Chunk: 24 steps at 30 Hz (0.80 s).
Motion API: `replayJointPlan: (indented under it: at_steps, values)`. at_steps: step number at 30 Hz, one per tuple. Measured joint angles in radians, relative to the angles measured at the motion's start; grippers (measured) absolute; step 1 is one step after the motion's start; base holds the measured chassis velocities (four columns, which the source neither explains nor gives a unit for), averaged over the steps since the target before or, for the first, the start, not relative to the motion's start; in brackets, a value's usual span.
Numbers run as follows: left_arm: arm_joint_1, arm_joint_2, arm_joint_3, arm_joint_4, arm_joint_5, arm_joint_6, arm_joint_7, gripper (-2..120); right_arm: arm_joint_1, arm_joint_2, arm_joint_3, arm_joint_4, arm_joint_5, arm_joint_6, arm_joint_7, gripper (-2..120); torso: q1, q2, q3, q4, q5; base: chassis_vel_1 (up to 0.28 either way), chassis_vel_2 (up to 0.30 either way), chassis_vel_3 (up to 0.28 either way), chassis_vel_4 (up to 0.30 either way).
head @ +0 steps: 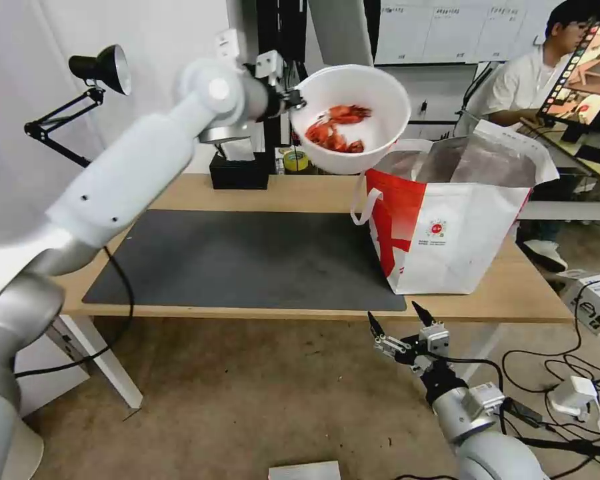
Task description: Pick up the trash from the table and place it into the takeout bag.
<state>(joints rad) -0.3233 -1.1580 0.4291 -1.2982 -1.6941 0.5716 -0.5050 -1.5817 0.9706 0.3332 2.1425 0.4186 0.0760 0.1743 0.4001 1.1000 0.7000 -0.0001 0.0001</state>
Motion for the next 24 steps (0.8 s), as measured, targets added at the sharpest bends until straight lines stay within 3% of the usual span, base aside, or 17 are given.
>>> replayJointPlan:
  at_steps: [13, 16, 24]
  values:
    - [-0.018, -0.096, -0.003, 0.066, 0.021, -0.012, -0.004, 0, 0.000, 0.000, 0.000, 0.000, 0.000, 0.000, 0.000, 100, 0.000, 0.000, 0.000, 0.0002, 0.0000, 0.000, 0.000, 0.000, 0.000]
    - [-0.021, -0.163, -0.002, 0.102, 0.042, -0.026, -0.041, 0, 0.000, 0.000, 0.000, 0.000, 0.000, 0.000, 0.000, 100, 0.000, 0.000, 0.000, 0.0000, 0.0000, 0.000, 0.000, 0.000, 0.000]
    - [-0.031, -0.248, 0.023, 0.162, 0.096, -0.060, -0.058, 0, 0.000, 0.000, 0.000, 0.000, 0.000, 0.000, 0.000, 100, 0.000, 0.000, 0.000, 0.0000, 0.0001, 0.000, 0.000, 0.000, 0.000]
